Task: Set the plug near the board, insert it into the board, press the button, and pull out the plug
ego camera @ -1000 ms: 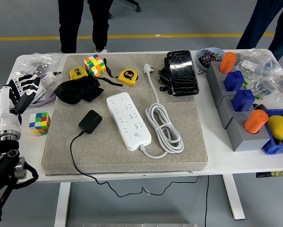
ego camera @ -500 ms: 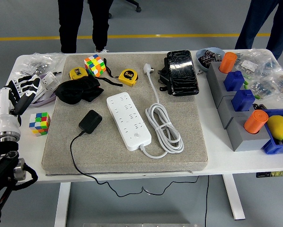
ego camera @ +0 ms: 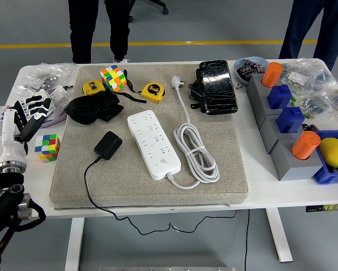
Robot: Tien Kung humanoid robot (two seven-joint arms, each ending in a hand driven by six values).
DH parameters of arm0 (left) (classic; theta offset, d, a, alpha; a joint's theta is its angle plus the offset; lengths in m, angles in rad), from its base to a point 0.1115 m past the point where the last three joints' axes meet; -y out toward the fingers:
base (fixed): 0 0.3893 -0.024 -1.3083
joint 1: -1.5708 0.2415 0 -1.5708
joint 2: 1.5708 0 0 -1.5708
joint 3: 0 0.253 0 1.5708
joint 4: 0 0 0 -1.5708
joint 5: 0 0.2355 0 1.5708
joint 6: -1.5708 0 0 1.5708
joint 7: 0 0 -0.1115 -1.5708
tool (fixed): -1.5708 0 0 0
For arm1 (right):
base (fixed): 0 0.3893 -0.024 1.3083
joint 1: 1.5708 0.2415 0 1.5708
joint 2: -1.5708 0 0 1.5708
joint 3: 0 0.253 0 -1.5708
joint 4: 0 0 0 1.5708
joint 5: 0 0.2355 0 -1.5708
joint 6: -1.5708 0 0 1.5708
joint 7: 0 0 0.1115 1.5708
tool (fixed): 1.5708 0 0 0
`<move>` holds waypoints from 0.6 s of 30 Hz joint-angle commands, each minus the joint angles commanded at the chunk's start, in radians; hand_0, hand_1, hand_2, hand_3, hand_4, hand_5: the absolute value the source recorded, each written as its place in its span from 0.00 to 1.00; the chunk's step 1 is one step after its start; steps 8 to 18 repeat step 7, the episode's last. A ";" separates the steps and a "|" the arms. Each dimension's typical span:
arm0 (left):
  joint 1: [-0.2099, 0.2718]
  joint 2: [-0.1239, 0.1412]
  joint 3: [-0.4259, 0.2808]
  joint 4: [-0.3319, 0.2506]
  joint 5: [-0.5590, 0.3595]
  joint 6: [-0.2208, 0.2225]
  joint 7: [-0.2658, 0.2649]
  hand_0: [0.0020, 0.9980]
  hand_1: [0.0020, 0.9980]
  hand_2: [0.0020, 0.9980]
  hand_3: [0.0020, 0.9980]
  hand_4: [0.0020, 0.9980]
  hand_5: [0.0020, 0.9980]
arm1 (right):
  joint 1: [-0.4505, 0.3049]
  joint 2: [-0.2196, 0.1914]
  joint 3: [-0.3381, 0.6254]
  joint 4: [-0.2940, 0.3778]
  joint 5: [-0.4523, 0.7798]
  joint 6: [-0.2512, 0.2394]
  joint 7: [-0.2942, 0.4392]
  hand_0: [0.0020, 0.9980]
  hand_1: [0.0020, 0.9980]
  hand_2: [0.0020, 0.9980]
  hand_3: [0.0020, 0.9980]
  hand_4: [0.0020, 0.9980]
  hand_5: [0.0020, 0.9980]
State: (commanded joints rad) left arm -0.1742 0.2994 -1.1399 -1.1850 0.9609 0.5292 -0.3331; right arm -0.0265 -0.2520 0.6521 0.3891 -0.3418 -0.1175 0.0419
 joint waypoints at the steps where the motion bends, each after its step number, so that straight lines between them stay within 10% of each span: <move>1: 0.002 0.000 0.000 0.000 0.000 0.000 0.000 0.56 0.62 0.62 0.64 0.88 0.54 | 0.001 0.002 0.002 -0.002 0.000 0.000 0.000 0.57 0.65 0.64 0.54 0.92 0.48; 18: 0.015 0.000 0.003 0.000 0.002 -0.001 0.003 0.56 0.62 0.62 0.64 0.88 0.54 | 0.001 0.006 -0.004 -0.005 0.008 0.002 -0.004 0.57 0.65 0.64 0.54 0.92 0.48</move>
